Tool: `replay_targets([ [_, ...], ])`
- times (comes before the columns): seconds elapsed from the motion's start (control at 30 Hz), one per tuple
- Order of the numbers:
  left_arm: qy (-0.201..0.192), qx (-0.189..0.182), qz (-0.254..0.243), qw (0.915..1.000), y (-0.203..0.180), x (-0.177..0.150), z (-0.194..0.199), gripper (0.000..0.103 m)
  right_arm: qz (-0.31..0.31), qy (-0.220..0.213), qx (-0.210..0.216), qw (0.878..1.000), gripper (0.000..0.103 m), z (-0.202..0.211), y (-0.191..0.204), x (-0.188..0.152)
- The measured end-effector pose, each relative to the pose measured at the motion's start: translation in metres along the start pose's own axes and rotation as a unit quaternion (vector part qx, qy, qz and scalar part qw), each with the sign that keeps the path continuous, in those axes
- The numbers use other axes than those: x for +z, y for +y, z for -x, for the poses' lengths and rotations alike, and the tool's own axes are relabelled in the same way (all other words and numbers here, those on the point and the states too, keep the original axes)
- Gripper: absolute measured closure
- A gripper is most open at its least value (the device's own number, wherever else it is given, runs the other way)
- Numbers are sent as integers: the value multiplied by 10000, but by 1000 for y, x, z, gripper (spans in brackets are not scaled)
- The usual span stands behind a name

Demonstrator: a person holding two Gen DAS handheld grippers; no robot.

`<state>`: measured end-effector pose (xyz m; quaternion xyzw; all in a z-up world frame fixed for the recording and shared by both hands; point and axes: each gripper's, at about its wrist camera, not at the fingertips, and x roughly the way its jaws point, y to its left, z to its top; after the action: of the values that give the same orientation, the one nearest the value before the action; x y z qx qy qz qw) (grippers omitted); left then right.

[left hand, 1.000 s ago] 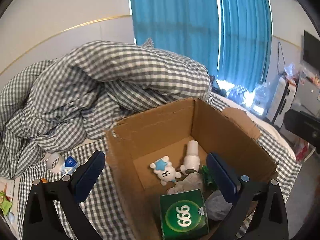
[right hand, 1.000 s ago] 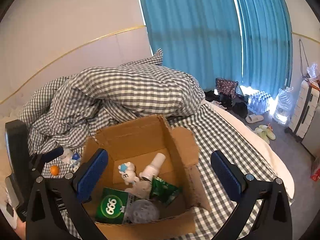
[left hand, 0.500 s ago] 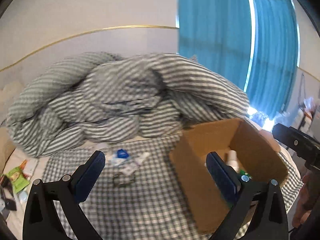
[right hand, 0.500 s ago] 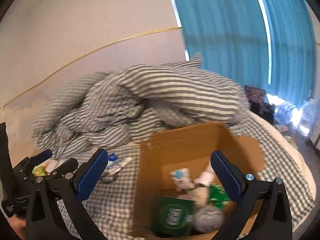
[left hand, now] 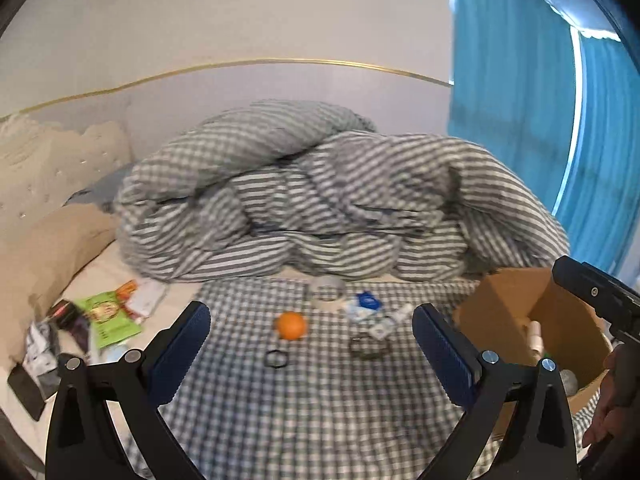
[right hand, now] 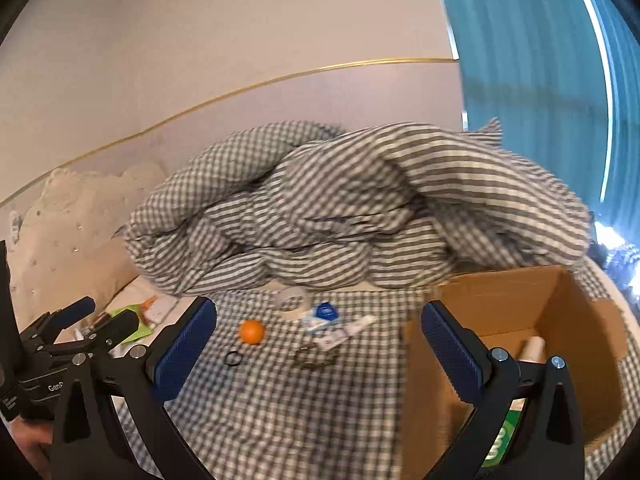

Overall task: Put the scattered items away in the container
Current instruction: 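Move both tools back over the orange and hair tie on the sheet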

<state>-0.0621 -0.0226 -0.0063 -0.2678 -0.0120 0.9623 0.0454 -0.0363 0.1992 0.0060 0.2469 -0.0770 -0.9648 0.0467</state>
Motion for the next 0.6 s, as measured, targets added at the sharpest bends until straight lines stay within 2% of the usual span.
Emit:
replay_targets([
  [0.17,-3,330,234,9992,47,-6,6,0,263,21,31,9996,0,-18,34,-4],
  [0.33,32,570,456,9973,82,-15,5,0,445,136,34,9989,0,-40,48,-8],
  [0.6,217,562,451,9972,95,-28,-31,0,819,142,-147,9964,0,-72,51,-21],
])
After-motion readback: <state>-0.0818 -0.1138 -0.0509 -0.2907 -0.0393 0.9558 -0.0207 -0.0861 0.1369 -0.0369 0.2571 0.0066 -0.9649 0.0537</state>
